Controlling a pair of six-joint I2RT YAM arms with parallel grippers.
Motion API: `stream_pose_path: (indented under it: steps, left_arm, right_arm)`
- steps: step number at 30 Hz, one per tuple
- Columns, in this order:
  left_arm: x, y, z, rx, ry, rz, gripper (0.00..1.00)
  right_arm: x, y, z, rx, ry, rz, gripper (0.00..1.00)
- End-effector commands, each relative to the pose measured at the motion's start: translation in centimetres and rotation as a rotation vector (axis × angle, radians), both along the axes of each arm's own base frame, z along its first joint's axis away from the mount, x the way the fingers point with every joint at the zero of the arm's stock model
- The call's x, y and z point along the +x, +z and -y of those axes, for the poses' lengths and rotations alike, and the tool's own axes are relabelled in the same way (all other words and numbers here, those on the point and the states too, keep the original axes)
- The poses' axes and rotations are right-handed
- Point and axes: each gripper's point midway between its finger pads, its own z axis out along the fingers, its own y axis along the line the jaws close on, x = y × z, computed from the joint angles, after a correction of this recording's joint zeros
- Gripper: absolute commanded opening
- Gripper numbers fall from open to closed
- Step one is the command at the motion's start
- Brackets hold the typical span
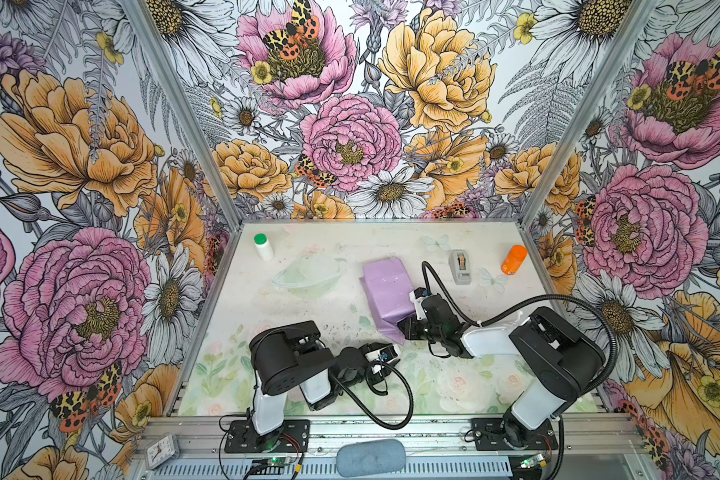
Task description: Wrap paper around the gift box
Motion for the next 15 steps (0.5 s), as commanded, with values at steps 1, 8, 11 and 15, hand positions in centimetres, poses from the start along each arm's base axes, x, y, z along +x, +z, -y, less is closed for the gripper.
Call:
stream_pose_path:
  steps: [1,8,11,15]
  left_arm:
    - [-0.8,2.6,2.2,0.056,-0.08,0.036,0.5]
    - [-1.4,5.4,0.8,0.301,-0.167,0.033,0.5]
    - [-1.4,5.2,-1.9,0.446,-0.214,0.043,0.5]
    - [-1.4,4.6,-4.9,0.595,-0.308,0.081,0.5]
  right_arm:
    - [-0.5,-0.7,0.3,-0.029,0.019,-0.039,0.16]
    - [-0.7,-0.9,0.2,-0.031,0.027,-0.052,0.16]
    - [-0.7,-1.1,0.2,-0.031,0.028,-0.057,0.16]
    - [-0.6,-1.1,0.0,-0.025,0.033,-0.062,0.16]
